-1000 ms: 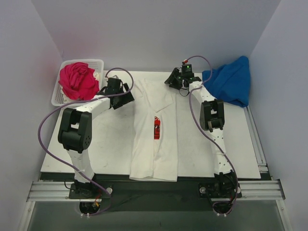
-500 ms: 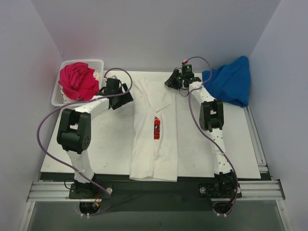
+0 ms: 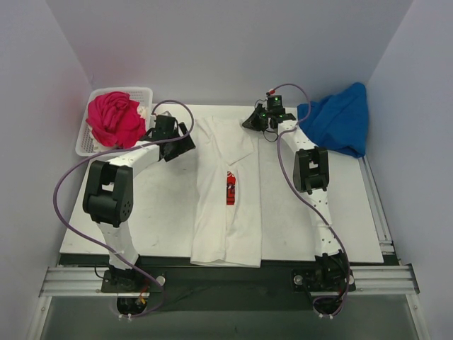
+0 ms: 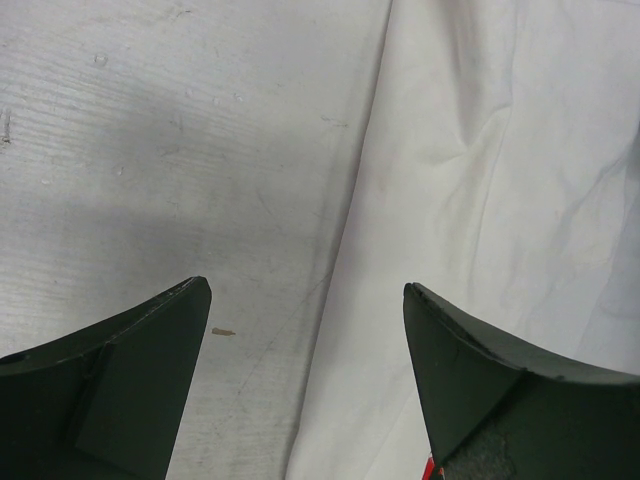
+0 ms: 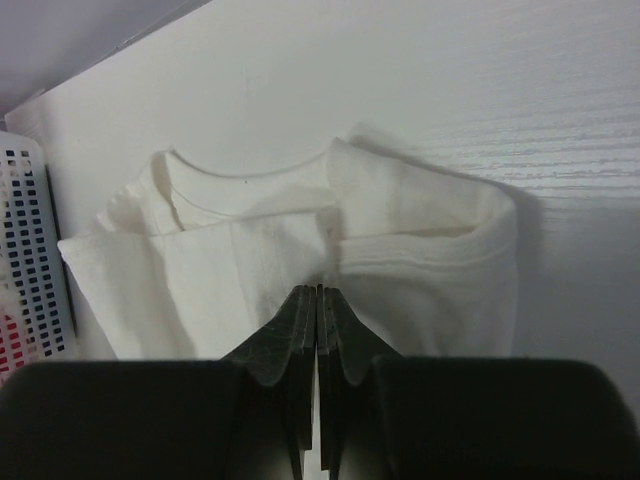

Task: Fold and stack the t-shirts
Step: Fold the tshirt

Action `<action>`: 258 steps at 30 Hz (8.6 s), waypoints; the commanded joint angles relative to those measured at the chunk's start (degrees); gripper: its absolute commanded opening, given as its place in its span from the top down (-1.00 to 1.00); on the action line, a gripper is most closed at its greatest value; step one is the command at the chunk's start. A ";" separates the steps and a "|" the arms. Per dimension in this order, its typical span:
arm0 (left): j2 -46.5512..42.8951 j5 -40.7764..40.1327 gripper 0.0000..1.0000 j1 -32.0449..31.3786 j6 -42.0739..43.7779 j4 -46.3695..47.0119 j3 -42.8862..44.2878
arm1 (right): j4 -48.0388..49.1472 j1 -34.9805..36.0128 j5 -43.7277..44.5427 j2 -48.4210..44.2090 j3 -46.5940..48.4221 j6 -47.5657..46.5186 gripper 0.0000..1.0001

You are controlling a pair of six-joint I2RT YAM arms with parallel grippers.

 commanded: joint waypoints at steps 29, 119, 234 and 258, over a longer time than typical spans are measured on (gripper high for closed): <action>-1.30 0.73 -0.79 0.79 -0.46 1.83 0.87 | 3.31 -0.73 -3.97 -6.81 -5.40 -1.69 -0.09; 15.13 6.18 -0.78 -6.59 3.85 6.49 17.66 | -0.11 -2.76 7.98 -30.01 -28.77 -7.31 0.22; 6.17 -10.70 -0.79 -7.56 -0.55 9.21 8.87 | -9.18 2.70 22.22 -44.61 -47.94 -13.03 0.32; 18.64 2.95 -0.79 -8.44 -4.76 4.22 18.25 | -8.56 4.98 3.58 -25.28 -36.43 -7.93 0.36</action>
